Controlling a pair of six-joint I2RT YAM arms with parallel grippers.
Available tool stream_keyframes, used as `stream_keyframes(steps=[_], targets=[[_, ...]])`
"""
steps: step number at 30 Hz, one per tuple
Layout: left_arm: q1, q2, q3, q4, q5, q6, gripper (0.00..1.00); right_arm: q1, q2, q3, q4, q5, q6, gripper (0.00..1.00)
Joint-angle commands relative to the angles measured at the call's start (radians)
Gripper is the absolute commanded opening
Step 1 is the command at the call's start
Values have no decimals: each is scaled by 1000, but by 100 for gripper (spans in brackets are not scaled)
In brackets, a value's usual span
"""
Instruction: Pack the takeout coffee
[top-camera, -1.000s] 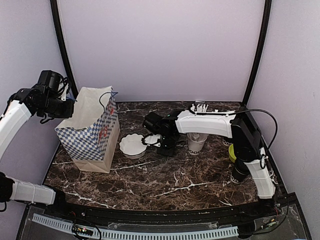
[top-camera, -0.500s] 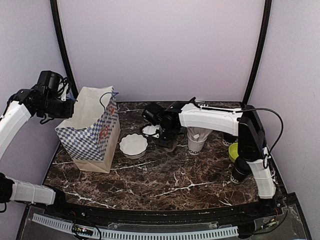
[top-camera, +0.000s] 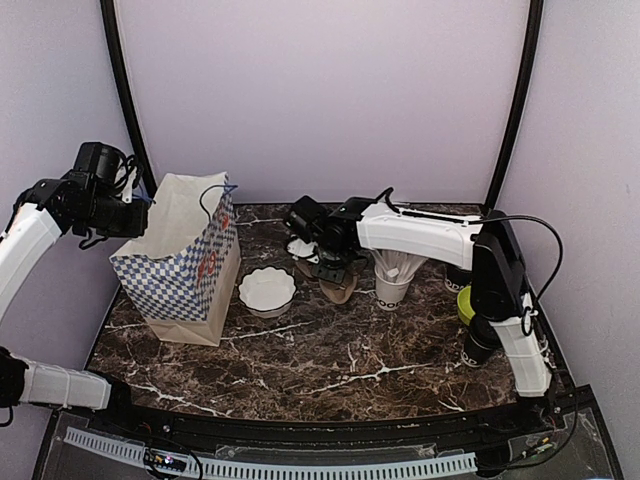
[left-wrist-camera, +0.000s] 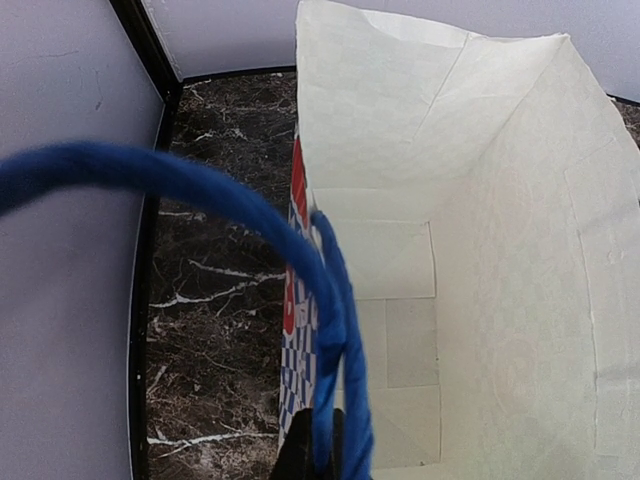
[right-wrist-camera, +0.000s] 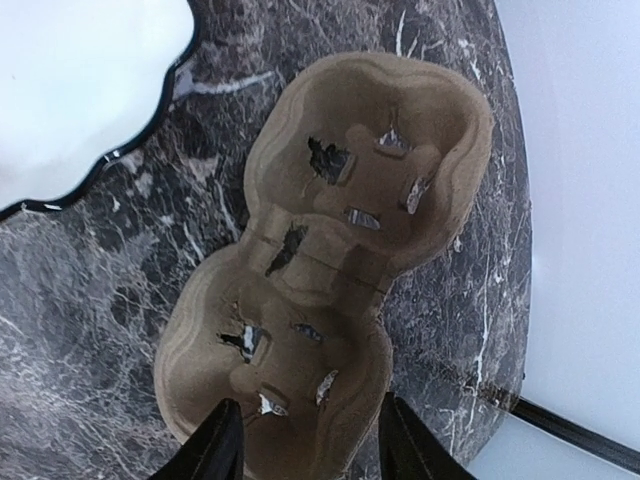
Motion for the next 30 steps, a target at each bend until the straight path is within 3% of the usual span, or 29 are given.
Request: stream_keyframes(steps=[1,12,17,20,30], targets=[[5,-21,-19,6,16,11,0,-21,34,8,12,20,10,46],[5,-19,-27,10,25,11,0,-38,54,21,42,138,14,52],[5,-17,-29,11,29,11,0,-35,29,17,37,88,10,52],[5,-17,-28,11,30,11,0,-39,24,-21,65,173,-5,53],[5,-15,-14,2,44,9,0,-53,44,-19,74,225,-6,54]])
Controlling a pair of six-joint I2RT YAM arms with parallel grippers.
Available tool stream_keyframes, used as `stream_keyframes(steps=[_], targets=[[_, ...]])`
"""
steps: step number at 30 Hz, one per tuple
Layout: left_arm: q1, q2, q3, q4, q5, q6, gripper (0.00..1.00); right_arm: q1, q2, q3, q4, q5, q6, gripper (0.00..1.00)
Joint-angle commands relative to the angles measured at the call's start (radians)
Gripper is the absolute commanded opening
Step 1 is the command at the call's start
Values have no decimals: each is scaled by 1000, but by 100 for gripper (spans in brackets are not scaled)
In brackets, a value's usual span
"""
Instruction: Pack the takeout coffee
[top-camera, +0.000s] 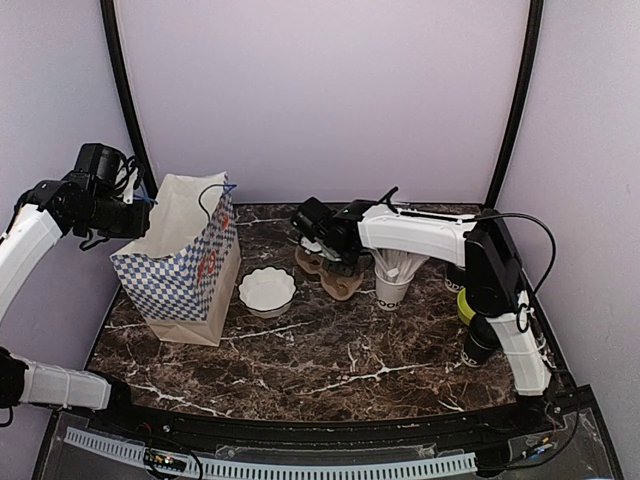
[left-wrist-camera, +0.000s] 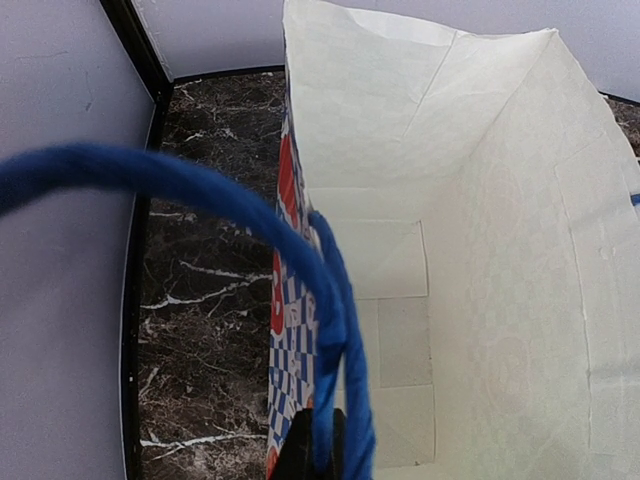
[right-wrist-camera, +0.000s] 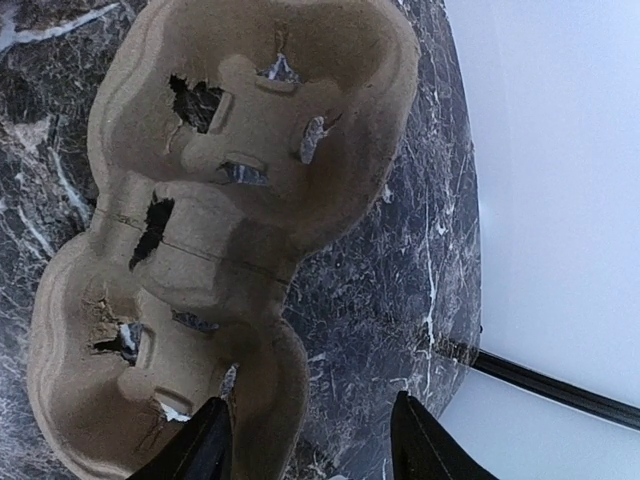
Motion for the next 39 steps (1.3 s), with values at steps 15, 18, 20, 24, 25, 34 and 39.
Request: stream_keyframes(steps=[15,18,20,24,25,34,39], targets=[[5,-16,-3,-7,44,5,0,8,-26,-13,-8,-92,8,1],[5,-17,-9,-6,52,6,0,0,-3,-11,-12,-83,4,0],[5,-21,-13,-4,51,7,0,-3,12,-10,-14,-74,3,0],[5,-28,-25,-1,49,9,0,-12,38,-2,-14,-75,-6,0],[5,-29,-26,0,51,10,0,-15,45,3,-16,-82,-10,0],[5,-34,-44,8,64,12,0,-52,91,24,-28,-148,-26,0],[5,-39,-51,10,68,15,0,-58,89,21,-46,-226,-55,0]])
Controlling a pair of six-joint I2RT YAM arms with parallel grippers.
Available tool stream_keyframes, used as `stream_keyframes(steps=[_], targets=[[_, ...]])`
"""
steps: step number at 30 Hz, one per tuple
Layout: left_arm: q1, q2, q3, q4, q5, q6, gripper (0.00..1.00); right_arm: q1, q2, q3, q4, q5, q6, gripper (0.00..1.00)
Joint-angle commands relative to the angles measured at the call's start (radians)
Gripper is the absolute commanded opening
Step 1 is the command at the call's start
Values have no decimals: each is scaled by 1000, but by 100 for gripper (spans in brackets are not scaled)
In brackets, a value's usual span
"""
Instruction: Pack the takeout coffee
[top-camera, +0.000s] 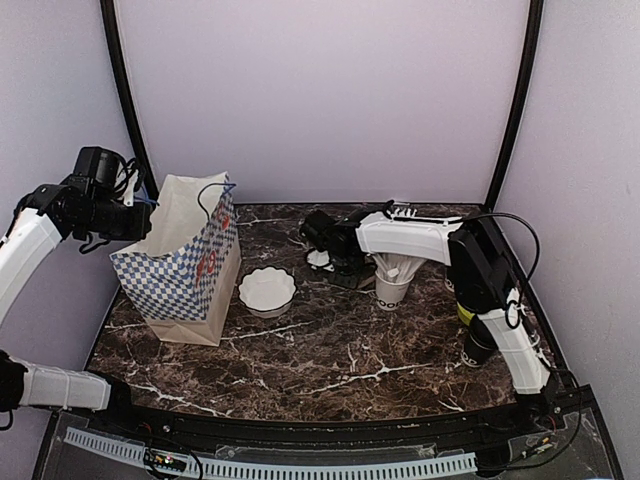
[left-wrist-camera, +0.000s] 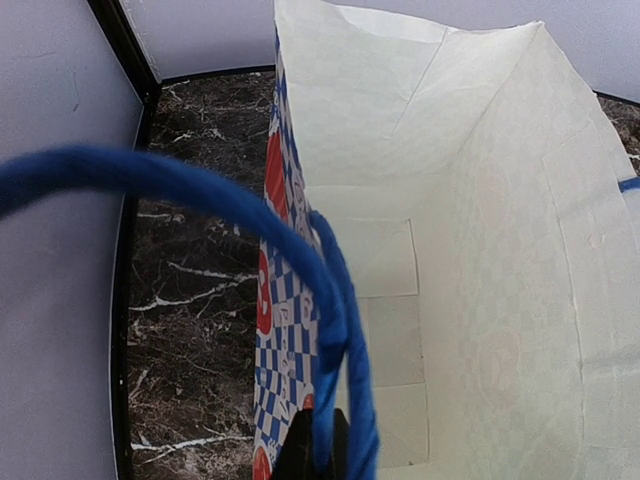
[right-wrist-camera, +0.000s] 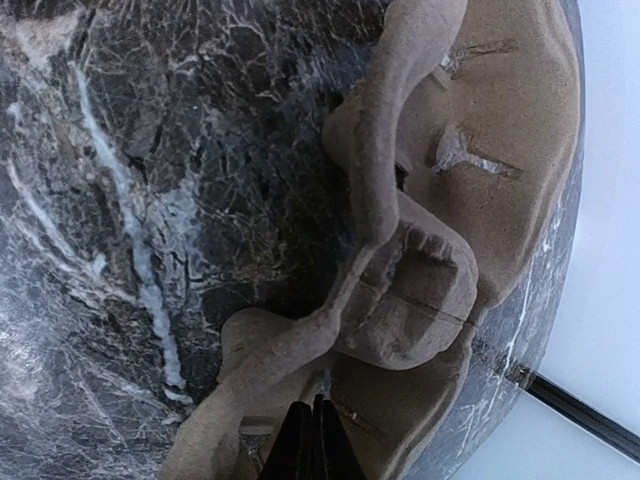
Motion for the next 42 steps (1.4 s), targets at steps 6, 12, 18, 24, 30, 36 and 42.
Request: stream_keyframes(steps=[6,12,18,24,30,36,42], targets=[[5,-26,-23,-10,30,16,0,-8,-2,45,-69,-210,-22,0],[5,-26,-21,-12,30,16,0,-6,-11,53,-109,-293,-15,0],[5,-25,-20,-13,29,15,0,-6,-27,38,-131,-308,-18,0],[5,-24,-11,-20,24,16,0,42,-66,15,-176,-405,-24,0],[5,-20,2,-27,19,19,0,141,-122,-65,-227,-453,-70,0],[5,-21,20,-34,16,16,0,237,-211,-199,-286,-527,-114,0],[5,-16,51,-48,1,16,0,270,-333,-421,-285,-573,-124,0]])
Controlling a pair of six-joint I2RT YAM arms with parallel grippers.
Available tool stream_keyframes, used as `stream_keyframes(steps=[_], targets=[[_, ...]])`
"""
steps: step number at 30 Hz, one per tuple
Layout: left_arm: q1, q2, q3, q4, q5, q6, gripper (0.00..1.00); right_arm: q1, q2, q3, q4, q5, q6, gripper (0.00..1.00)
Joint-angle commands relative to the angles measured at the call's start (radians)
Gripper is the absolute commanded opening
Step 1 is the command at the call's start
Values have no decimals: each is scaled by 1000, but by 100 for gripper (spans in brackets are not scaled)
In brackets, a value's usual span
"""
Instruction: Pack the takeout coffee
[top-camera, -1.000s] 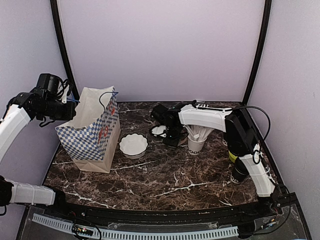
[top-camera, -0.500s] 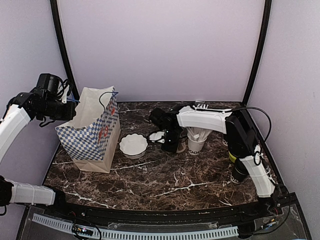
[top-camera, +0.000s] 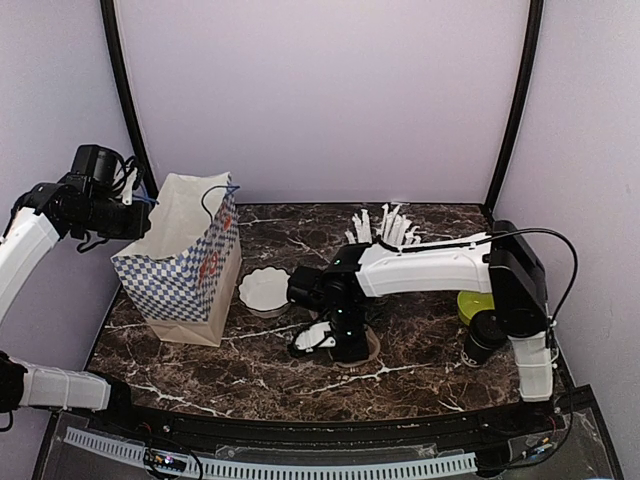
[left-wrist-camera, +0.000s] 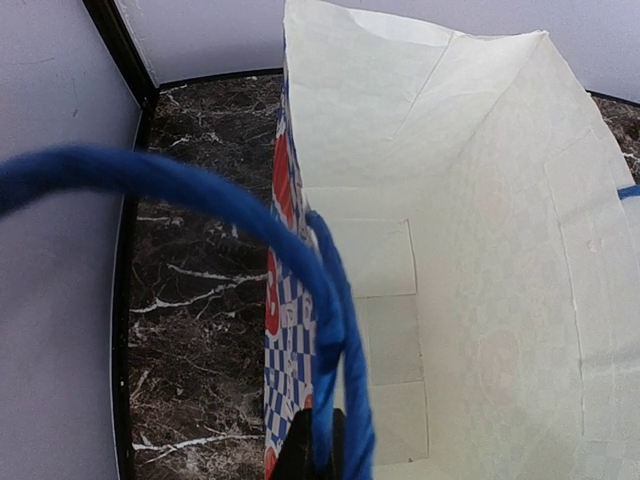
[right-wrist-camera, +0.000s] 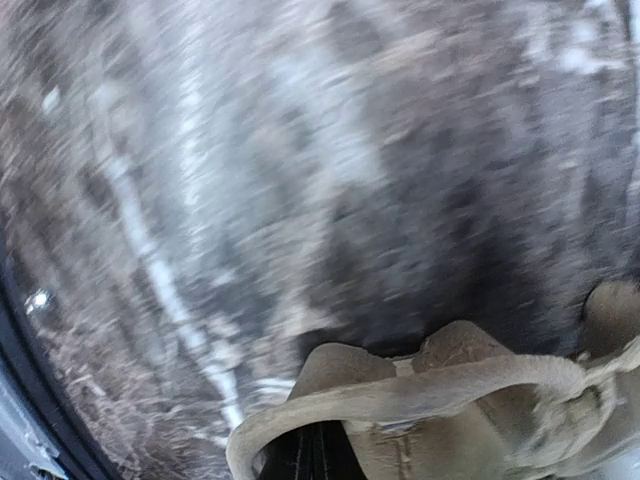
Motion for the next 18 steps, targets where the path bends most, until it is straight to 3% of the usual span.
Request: stream_keyframes(steps=[1,6,18], targets=[[5,-8,44,-38,-16,7,0,0,-104,-152,-27,-46,-15,0],[5,8,53,-41,-18,7,0,0,-192,-286,13,-22,5,2],[5,34,105,-71,-20,11,0,-30,-275,-356,65,94,-17,2]])
